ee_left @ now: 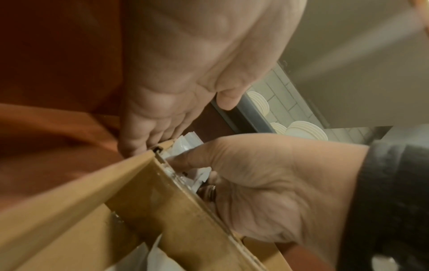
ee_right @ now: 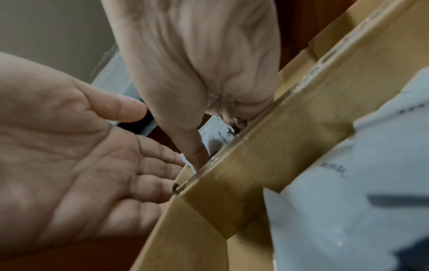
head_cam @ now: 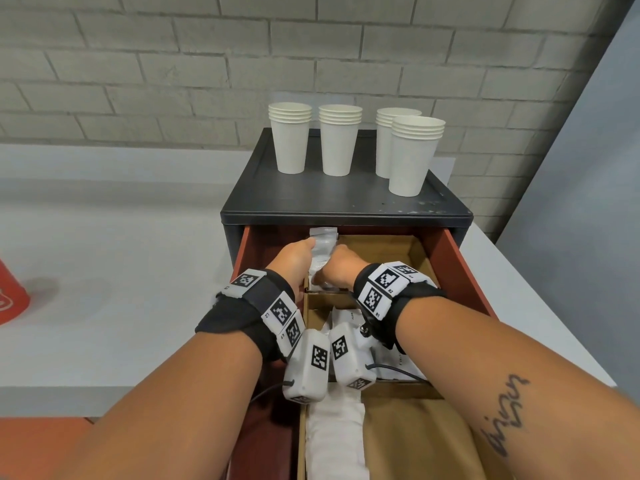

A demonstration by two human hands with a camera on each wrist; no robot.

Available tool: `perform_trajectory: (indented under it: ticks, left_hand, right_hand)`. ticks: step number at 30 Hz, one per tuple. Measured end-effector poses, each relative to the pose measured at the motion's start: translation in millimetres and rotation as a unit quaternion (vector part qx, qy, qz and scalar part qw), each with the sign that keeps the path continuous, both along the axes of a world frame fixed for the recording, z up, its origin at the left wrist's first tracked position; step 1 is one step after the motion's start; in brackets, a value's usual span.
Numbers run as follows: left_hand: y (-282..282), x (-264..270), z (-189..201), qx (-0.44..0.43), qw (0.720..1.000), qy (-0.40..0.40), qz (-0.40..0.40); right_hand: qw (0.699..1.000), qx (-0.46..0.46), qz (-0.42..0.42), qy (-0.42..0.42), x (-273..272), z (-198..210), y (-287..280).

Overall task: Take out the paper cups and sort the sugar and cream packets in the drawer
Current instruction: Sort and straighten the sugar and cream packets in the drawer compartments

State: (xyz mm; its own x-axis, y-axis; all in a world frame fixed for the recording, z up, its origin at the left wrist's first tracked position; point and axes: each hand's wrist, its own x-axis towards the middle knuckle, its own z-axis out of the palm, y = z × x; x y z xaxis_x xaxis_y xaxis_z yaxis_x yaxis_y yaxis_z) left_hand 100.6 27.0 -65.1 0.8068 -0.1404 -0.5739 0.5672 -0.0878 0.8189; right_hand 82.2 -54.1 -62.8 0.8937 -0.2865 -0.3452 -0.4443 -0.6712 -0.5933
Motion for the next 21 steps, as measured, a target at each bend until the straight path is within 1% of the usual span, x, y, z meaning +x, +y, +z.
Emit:
perform_trajectory:
  ticks: [5,8,11,13,15,16,17,19,21]
  left_hand:
    - [0.3,-4.4,3.2,-0.012,1.000,-0.005,-0.006]
    - [2.0,-9.9,7.2,-0.001,1.000,-0.018,-0.010]
    - [3.7,-14.3,9.4,0.021,0.999,-0.041,-0.014]
    - [2.5,-17.8,18.2,0.042,0.997,-0.058,-0.011]
    - [1.6,-21.9,29.1,0.086,0.992,-0.089,-0.005]
    - [-0.4,-21.6,31.7,0.098,0.990,-0.100,-0.002]
    - [-0.9,-23.0,34.5,0.105,0.988,-0.116,-0.002]
    - [-0.2,-27.1,36.2,0.122,0.984,-0.126,-0.023]
    - [0.6,-32.0,36.1,0.137,0.978,-0.151,-0.045]
  right_hand:
    - [0.999,0.027,0.018,-0.007,0.0,-1.6,-3.9]
    - [0.998,0.052,0.033,-0.007,-6.7,7.7,-10.6]
    - [0.998,0.053,0.015,-0.011,-19.5,21.0,-21.4]
    - [0.998,0.041,0.012,-0.047,-26.5,25.7,-29.1]
    - [0.992,0.077,-0.007,-0.099,-35.7,28.5,-37.7]
    - [0.986,0.104,-0.013,-0.127,-41.5,30.0,-43.1]
    - [0.983,0.112,-0.014,-0.145,-47.3,32.1,-48.0]
    - [0.980,0.121,-0.009,-0.158,-60.3,37.2,-53.9]
    - [0.975,0.151,0.003,-0.161,-68.8,39.1,-56.6]
